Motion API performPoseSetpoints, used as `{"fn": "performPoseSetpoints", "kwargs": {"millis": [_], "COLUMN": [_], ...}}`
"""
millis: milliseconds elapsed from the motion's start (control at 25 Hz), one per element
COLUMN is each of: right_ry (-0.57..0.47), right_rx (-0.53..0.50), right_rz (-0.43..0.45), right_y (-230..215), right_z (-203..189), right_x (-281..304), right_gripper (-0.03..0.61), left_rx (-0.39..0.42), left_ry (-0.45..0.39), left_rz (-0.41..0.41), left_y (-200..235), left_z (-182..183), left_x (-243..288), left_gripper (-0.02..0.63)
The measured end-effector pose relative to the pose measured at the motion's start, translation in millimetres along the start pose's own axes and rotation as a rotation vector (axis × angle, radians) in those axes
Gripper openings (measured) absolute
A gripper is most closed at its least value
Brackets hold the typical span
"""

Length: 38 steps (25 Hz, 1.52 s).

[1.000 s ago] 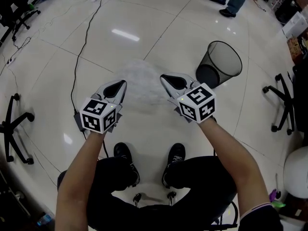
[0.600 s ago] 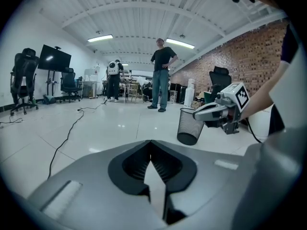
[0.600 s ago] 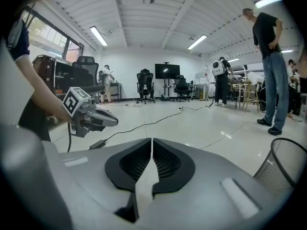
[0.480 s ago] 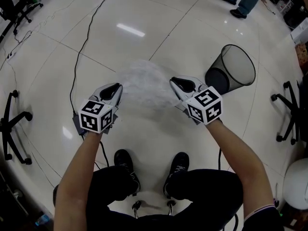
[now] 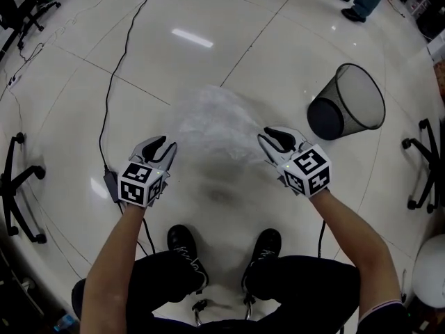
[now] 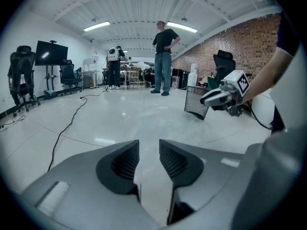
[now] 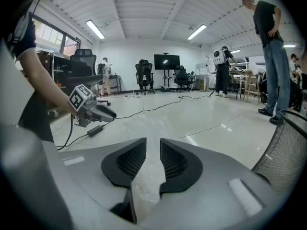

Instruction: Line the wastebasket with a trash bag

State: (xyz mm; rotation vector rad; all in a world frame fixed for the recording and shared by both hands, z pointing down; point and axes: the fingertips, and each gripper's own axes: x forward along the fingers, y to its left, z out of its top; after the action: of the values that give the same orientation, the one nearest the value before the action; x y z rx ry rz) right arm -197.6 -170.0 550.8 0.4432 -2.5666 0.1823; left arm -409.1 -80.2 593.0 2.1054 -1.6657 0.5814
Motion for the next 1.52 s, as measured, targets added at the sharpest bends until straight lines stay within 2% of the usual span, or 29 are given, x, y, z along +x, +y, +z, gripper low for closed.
{"fn": "performPoseSetpoints", "kwargs": {"millis": [320,680,760,920,1000,1040,1080,1360,1520], "right_ry": [0.109,0.23,0.237,0.234,0.228,0.224,0.22,0.185,0.141], "right_rx": [-0.005,-0.012,-0.016,-0.021,-0.014,-0.01,-0.006,0.009,-0.004], "right_rz": [0.023,0.031,0.026,0.01,0.007,0.005,0.002,-0.023,-0.036], "right_y": [14.3,16.3,13.8,7.3,5.1,4.0,2.3,-8.9,-14.6], "right_z": [-58.3,-103.3,-104.9,-101.5,-97.4,-95.7,-94.5,-82.8,-61.1], "right_x": [6.4,19.5,22.3,26.0,28.4,29.3,29.5,25.1,17.9], "right_gripper": [0.146,0.164,0.149,0.047,0.013,0.003,0.003,0.002,0.002], "left_rx": [0.041,0.061,0.061,0.074,0.085,0.091,0.096,0.122,0.127], "left_ry": [0.109,0.151,0.147,0.153,0.16,0.161,0.16,0.145,0.146], "left_rz": [0.035,0.016,0.007,-0.004,-0.009,-0.009,-0.01,-0.012,-0.04], "left_y": [29.5,40.7,40.2,37.5,35.4,34.4,33.3,35.7,40.2], "left_z": [-53.3,-74.9,-73.4,-69.2,-67.4,-66.5,-65.3,-49.6,-30.4], "left_x": [20.3,47.8,54.2,66.0,70.6,72.0,73.1,69.3,55.3], "left_gripper": [0.174,0.19,0.189,0.167,0.115,0.069,0.014,0.012,0.011]}}
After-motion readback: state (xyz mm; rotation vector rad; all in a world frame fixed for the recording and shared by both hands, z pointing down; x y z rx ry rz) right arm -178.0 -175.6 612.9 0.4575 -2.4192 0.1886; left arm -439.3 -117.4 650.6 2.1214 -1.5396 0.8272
